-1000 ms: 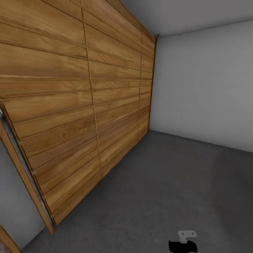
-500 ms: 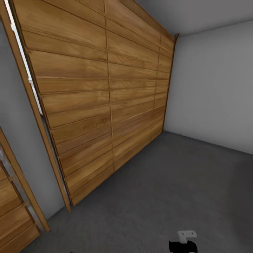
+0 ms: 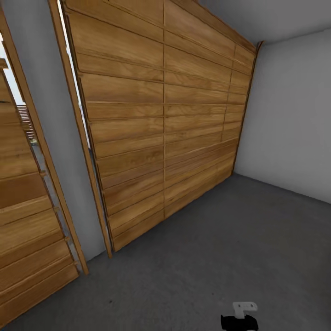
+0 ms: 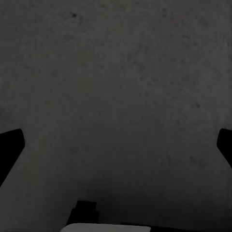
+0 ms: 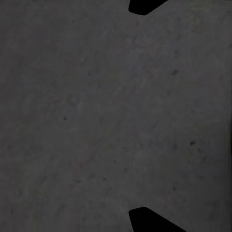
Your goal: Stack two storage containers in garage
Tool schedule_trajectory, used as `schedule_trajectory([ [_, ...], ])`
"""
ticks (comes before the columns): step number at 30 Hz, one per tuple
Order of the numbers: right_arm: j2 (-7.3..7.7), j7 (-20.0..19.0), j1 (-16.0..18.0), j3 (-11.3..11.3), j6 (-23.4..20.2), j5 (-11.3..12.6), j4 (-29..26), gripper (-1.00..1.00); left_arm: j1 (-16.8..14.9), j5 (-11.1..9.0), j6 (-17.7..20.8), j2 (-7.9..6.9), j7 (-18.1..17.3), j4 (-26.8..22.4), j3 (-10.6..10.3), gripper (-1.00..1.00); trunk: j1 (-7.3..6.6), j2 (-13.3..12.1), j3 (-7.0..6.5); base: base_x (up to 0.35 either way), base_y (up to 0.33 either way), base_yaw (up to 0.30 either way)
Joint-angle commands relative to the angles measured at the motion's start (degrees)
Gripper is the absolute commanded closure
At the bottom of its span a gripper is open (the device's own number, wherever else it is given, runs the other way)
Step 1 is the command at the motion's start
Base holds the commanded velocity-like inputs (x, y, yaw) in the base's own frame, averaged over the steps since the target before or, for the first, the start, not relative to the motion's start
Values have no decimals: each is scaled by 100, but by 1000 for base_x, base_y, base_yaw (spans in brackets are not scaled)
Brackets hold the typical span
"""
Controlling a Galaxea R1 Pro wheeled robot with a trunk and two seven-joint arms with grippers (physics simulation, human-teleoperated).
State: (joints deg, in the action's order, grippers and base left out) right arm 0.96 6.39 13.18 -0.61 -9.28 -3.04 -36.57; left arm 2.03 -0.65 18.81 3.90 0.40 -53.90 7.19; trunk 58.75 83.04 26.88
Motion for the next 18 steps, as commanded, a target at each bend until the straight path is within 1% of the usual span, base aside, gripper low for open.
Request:
schedule_trajectory([
  [1, 0, 8, 0, 0, -39, -33, -10, -100, 0, -7, 35, 5, 4, -15, 11, -100, -2, 3, 5, -204, -110, 300],
  [13, 0, 12, -3, 8, -39, -38, 0, -100, -1, -6, 35, 4, 4, -15, 11, -100, -2, 3, 5, -168, -15, 300],
  [18, 0, 10, 0, 8, -38, -38, 1, -100, 0, -7, 42, 1, 4, -15, 11, -100, -2, 3, 5, -215, 0, 300],
])
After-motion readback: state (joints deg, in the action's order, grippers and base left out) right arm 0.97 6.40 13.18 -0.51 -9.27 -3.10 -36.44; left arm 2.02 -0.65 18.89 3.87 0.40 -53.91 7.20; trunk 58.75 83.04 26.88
